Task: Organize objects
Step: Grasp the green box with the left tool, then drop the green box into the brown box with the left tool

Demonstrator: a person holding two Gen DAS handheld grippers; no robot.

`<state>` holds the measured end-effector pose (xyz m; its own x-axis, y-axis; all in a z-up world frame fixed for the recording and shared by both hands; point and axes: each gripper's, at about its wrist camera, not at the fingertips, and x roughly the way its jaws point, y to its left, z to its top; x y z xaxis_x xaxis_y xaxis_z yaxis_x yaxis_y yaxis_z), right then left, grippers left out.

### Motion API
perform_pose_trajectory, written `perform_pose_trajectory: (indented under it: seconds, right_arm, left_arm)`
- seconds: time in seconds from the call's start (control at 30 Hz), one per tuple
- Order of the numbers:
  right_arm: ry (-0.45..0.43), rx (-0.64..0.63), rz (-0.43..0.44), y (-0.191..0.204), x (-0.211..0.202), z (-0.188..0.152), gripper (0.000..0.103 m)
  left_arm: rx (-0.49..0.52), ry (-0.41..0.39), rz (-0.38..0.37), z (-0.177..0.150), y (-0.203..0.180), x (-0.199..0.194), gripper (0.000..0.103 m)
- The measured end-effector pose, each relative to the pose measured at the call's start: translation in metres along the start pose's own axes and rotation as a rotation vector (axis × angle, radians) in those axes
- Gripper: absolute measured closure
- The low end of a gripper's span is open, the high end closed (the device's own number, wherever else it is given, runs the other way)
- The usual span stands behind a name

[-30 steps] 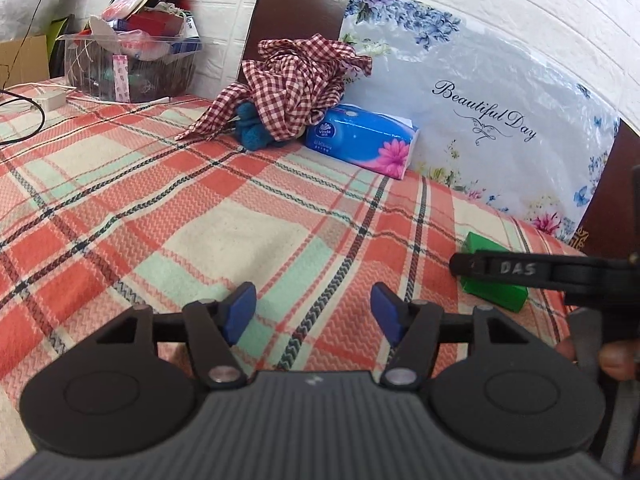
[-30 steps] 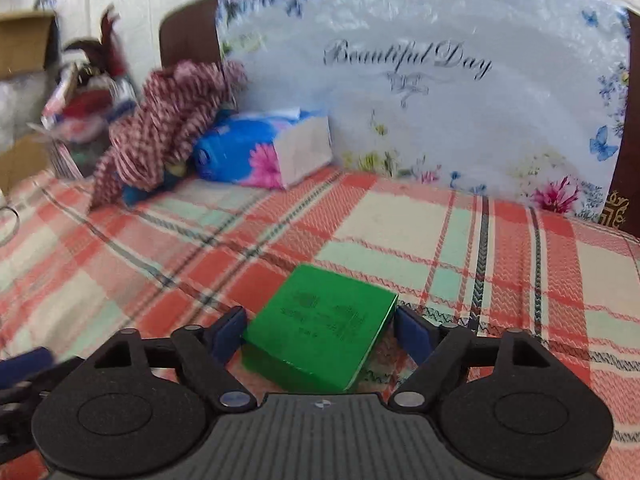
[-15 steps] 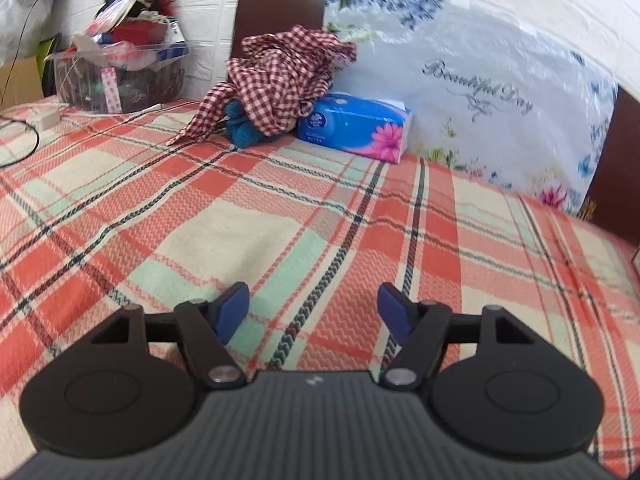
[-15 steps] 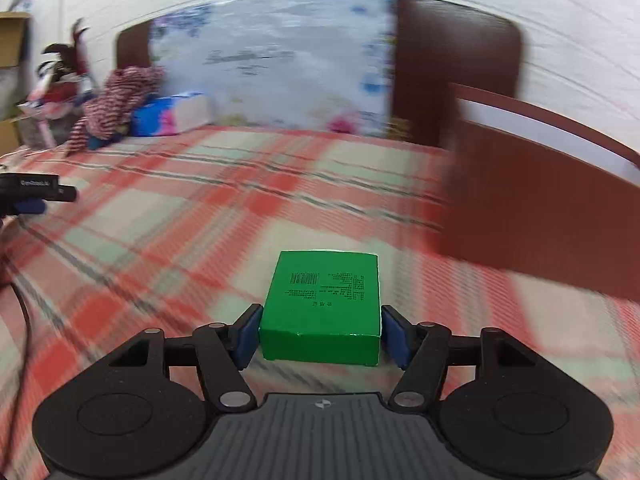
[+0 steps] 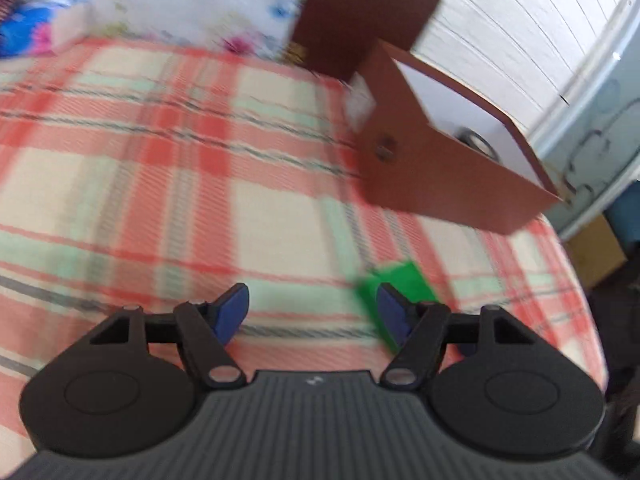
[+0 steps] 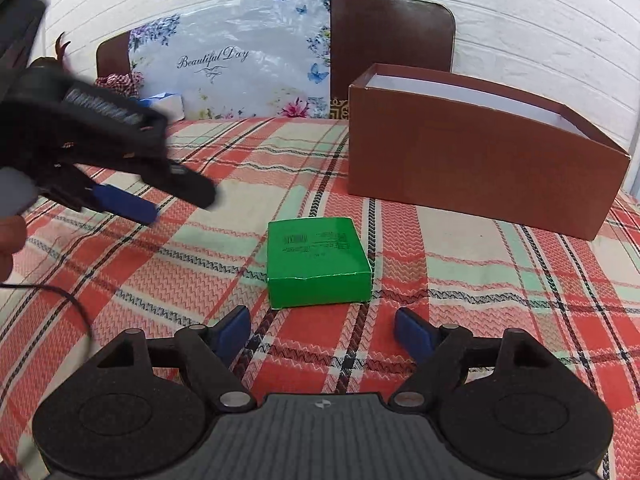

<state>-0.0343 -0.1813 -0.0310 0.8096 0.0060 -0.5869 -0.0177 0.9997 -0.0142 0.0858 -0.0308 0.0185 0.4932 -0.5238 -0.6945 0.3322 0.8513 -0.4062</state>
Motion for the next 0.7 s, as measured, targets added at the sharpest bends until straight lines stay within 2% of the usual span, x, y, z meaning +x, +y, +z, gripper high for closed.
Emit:
perform_pose_trajectory:
  seconds: [0.07,0.23,0.3,0.33,0.4,0.47,0.57,0.7]
  right_arm:
    - [-0.001,-0.006,0.003,-0.003,0.001,0.003,0.023]
    - [0.018,-0.011,0.018,-0.009,0.023,0.015,0.022]
    - [0.019,-0.005,0.039,-0.009,0.034,0.022,0.025]
    - [0.017,-0.019,0.053,-0.007,0.039,0.025,0.042]
    - [0.005,-0.035,0.057,-0.003,0.043,0.029,0.043]
    - [-0.020,-0.016,0.066,-0.005,0.040,0.030,0.043]
    - [-0.143,0.012,0.071,-0.012,0.020,0.038,0.043]
    - [-0.352,-0.025,0.004,-0.019,-0.001,0.064,0.043]
  left_arm:
    - [0.000,0.045,-0.010,-0.001,-0.015,0.012,0.032]
    - [0.048,0.102,0.038,-0.004,-0.040,0.041,0.030]
    - [0.078,0.071,0.060,-0.005,-0.044,0.049,0.031]
    - [0.096,0.057,0.071,-0.004,-0.047,0.052,0.042]
    - [0.117,0.054,0.042,-0.001,-0.051,0.051,0.060]
    - [0.137,0.051,0.066,0.008,-0.057,0.043,0.067]
    - [0.156,-0.026,0.029,0.020,-0.068,0.015,0.070]
    - [0.225,-0.177,-0.015,0.050,-0.099,-0.013,0.070]
